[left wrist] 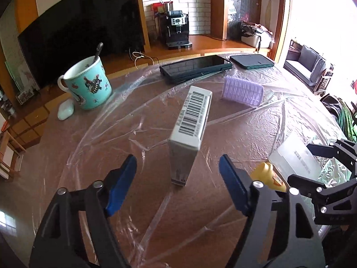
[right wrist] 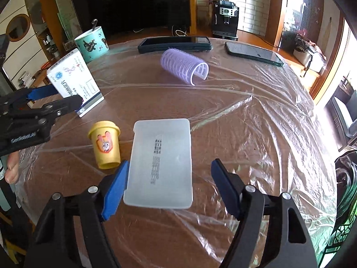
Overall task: Collect trash
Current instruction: 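Grasp the white medicine box with the left gripper while the right grasps the white plastic container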
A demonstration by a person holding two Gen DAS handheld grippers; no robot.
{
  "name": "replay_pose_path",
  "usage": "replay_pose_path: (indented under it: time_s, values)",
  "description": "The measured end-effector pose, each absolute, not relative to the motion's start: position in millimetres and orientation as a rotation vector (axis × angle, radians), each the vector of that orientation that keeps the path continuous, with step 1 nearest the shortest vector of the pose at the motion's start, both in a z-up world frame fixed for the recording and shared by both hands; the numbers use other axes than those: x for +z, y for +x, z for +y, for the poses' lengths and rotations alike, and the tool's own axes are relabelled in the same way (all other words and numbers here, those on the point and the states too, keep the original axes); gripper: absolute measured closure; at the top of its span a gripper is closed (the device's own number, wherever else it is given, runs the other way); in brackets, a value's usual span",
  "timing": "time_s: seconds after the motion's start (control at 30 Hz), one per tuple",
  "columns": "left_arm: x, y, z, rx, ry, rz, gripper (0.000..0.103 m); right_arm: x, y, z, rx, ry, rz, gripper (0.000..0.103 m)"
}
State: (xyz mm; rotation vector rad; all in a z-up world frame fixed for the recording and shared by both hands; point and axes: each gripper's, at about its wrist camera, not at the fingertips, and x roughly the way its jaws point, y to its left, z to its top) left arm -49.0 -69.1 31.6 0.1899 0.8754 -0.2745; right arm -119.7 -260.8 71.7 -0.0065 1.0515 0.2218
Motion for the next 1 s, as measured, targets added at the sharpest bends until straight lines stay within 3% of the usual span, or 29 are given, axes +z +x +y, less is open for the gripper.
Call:
replay_pose_path:
  time_s: [0.13,0.17,0.23,0.33,0.43,1.0]
  values:
    - [25,-41,-73,-0.283,0.182,0.9,0.042,70,-117,-258,0.22,-0.012,1.054,0.035]
    - [25,-39,-73,-0.279,0.183,0.903,0.052,70,-116,-257,0.221,-0.015,1.052,0.036]
    - [23,-36,-73,-0.283,0.171,0.923,0.059,70,-115,-255,0.226,-0.013,1.046,0.048]
    - [22,-33,-72,-0.281,0.156,0.93,0.067,70,-114,-257,0.223,0.003,1.042,0.048]
    - [24,-31,-68,-0.286,0.141,0.929,0.083,71,-115,-261,0.231,0.032,1.034,0.048]
    - [34,-59,-71,-0.303,0.109,0.92,0.084,82,-126,-273,0.243,0.088,0.992,0.048]
